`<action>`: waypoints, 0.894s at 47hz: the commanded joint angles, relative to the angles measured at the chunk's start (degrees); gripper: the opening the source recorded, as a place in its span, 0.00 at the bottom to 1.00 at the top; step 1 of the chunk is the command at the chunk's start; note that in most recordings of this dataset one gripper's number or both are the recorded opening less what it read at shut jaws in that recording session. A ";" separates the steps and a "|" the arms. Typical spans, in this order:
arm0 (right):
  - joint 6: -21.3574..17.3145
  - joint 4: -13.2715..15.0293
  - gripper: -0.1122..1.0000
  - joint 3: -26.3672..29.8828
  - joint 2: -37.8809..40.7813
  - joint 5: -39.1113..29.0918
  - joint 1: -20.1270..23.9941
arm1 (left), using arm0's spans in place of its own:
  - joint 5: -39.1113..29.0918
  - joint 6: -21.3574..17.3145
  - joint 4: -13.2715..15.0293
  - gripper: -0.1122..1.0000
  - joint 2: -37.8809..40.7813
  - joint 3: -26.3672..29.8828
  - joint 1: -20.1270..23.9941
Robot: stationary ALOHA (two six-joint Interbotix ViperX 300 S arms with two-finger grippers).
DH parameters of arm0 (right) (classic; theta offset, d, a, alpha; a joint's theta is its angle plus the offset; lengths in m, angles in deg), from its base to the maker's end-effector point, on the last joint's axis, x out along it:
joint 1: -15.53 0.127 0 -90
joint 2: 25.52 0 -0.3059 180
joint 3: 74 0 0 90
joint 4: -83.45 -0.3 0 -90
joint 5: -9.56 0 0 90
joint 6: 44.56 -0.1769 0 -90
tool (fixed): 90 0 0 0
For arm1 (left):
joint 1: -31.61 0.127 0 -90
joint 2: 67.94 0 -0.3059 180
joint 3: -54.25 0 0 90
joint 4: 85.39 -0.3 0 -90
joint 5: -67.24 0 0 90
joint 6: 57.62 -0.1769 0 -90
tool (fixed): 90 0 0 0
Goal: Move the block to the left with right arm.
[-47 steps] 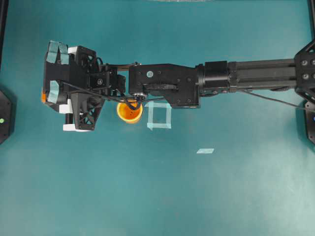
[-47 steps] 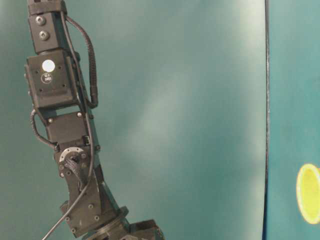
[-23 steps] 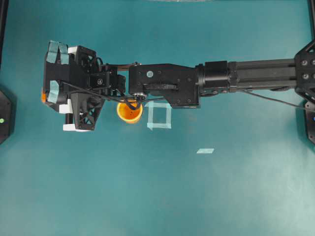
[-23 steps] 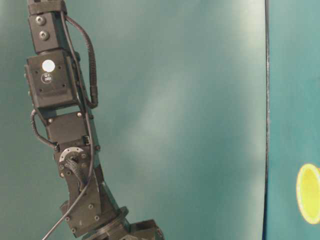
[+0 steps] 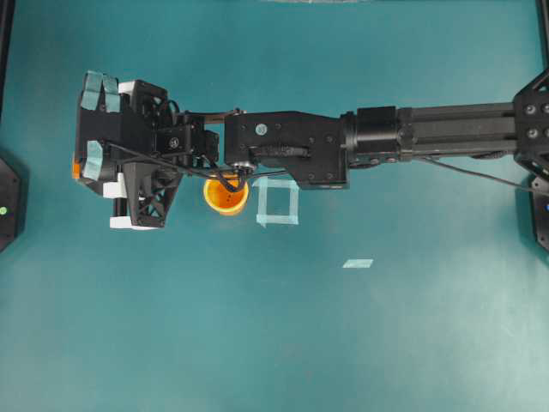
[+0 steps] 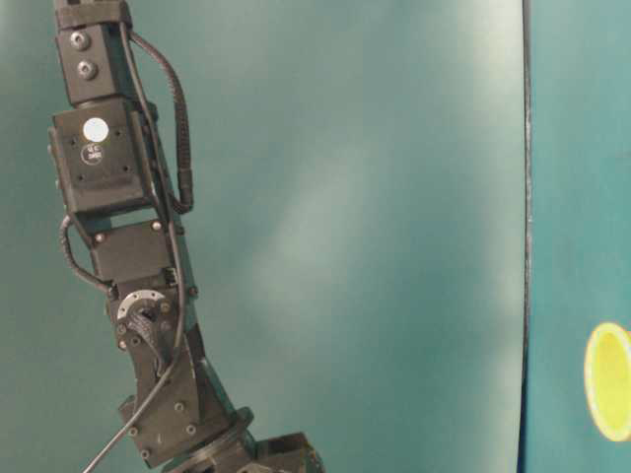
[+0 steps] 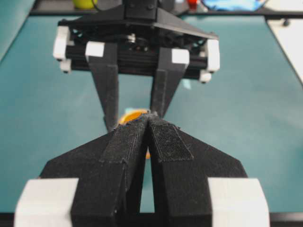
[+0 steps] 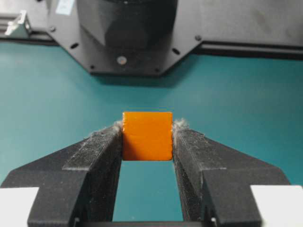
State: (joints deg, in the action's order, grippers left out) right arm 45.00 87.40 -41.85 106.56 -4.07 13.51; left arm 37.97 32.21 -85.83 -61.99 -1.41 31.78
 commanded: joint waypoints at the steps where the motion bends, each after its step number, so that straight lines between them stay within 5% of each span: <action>1: -0.09 -0.09 0.45 1.58 -1.23 0.70 0.18 | 0.35 0.00 -0.18 0.10 0.35 1.41 0.18; 42: -0.18 0.00 0.45 1.58 -1.23 0.62 0.18 | 0.35 -0.18 -0.18 0.10 0.35 1.41 0.18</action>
State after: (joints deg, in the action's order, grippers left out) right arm 45.00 87.40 -41.85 106.56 -3.98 13.59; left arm 37.97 32.12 -85.91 -61.99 -1.50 31.78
